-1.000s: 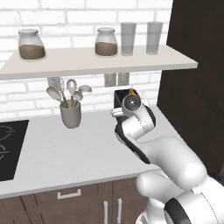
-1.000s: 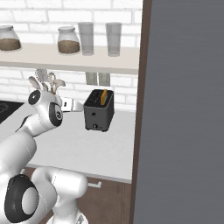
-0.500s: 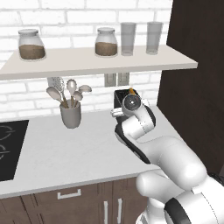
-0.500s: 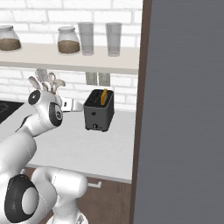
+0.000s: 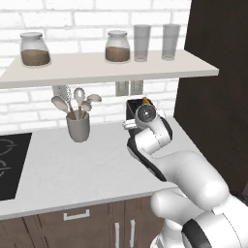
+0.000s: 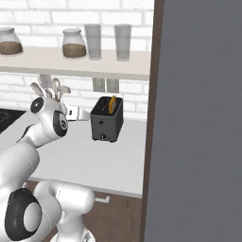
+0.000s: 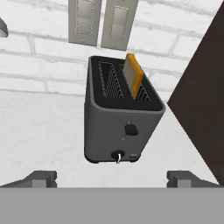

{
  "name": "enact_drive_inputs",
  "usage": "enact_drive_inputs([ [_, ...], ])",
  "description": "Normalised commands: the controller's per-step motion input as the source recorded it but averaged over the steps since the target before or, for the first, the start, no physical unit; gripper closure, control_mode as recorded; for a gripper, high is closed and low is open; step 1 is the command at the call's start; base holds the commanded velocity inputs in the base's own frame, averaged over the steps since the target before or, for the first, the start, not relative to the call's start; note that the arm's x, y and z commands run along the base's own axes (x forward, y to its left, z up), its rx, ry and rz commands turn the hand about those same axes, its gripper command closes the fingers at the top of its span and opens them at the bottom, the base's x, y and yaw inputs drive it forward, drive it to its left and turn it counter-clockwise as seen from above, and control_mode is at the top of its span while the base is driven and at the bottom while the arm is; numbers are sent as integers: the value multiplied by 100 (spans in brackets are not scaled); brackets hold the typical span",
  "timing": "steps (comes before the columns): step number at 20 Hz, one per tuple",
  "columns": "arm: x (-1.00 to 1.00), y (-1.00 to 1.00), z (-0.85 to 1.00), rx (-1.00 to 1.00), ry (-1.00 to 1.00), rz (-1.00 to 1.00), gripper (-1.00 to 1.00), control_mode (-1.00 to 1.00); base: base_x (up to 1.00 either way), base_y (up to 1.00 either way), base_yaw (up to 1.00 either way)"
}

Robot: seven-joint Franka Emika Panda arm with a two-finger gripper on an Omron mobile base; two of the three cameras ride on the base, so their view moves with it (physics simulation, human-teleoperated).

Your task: Start the toaster. Once the lever pops up, take the bread to the plate on the dining counter.

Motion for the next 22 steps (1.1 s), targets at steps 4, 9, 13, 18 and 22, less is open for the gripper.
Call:
enact_drive_inputs([
  [4,0,0,0,0,0,0,-100,-100,0,0,0],
  [9,0,0,0,0,0,0,-100,-100,0,0,0],
  [13,0,0,0,0,0,0,-100,-100,0,0,0],
  [18,0,0,0,0,0,0,-100,-100,0,0,0],
  [22,0,0,0,0,0,0,-100,-100,0,0,0],
])
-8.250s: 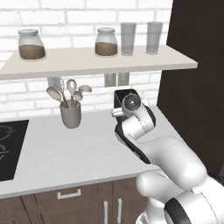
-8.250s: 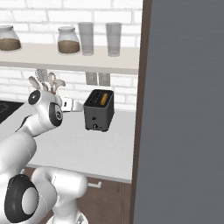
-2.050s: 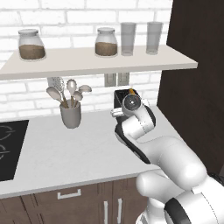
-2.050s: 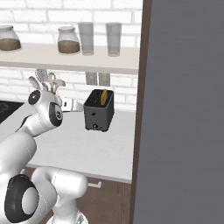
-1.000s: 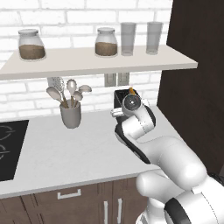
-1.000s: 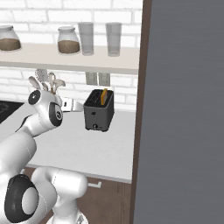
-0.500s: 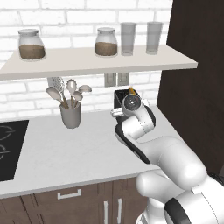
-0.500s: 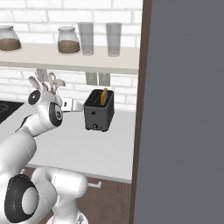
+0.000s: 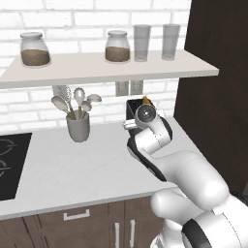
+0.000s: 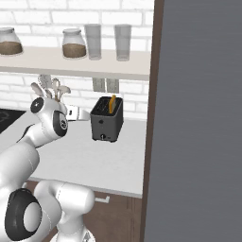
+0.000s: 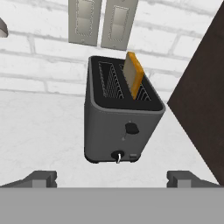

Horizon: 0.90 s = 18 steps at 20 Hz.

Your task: Start the toaster. Once the lever pops up, take the bread to the plate on the dining counter.

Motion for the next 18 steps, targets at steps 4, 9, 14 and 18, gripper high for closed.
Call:
enact_drive_inputs([
  [4,0,0,0,0,0,0,-100,-100,0,0,0],
  [9,0,0,0,0,0,0,-100,-100,0,0,0],
  [14,0,0,0,0,0,0,-100,-100,0,0,0],
  [18,0,0,0,0,0,0,-100,-100,0,0,0],
])
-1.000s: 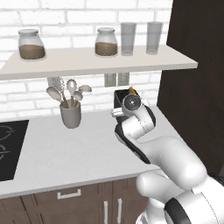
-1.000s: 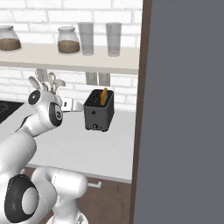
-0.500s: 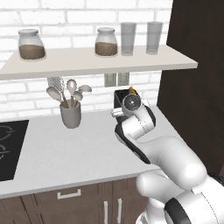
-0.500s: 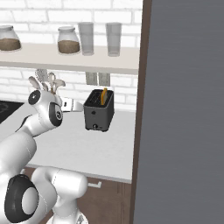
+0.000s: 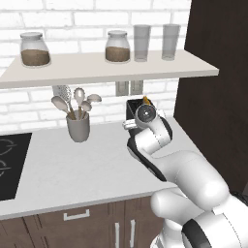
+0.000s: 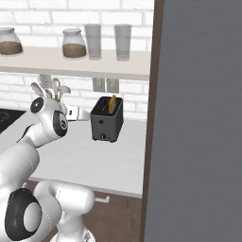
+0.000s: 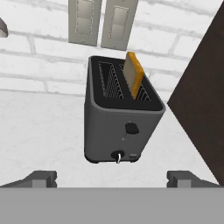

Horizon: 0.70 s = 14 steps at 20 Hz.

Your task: Start the toaster. Once the lever pops up, take the bread to the plate on the dining counter.

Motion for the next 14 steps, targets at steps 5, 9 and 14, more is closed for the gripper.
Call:
enact_drive_inputs([
  [5,0,0,0,0,0,0,-100,-100,0,0,0],
  [9,0,0,0,0,0,0,-100,-100,0,0,0],
  [14,0,0,0,0,0,0,-100,-100,0,0,0],
])
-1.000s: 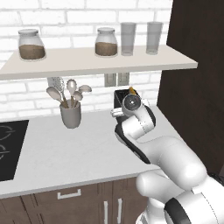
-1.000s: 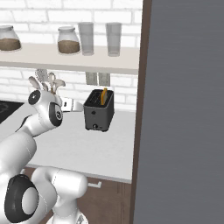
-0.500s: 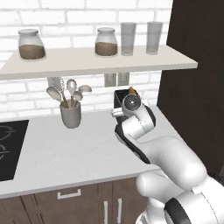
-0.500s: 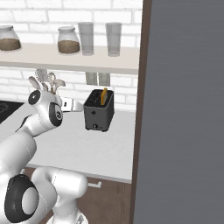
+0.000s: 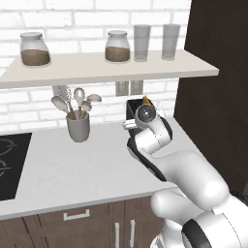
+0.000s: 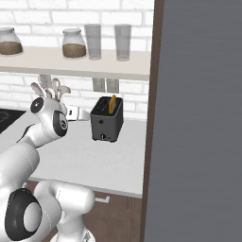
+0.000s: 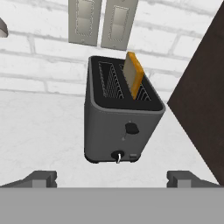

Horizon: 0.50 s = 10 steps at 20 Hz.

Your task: Start the toaster. Once the lever pops up, take the bread to the plate on the dining counter.

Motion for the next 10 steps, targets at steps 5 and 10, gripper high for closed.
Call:
enact_drive_inputs([
  [5,0,0,0,0,0,0,-100,-100,0,0,0],
  [10,0,0,0,0,0,0,-100,-100,0,0,0],
])
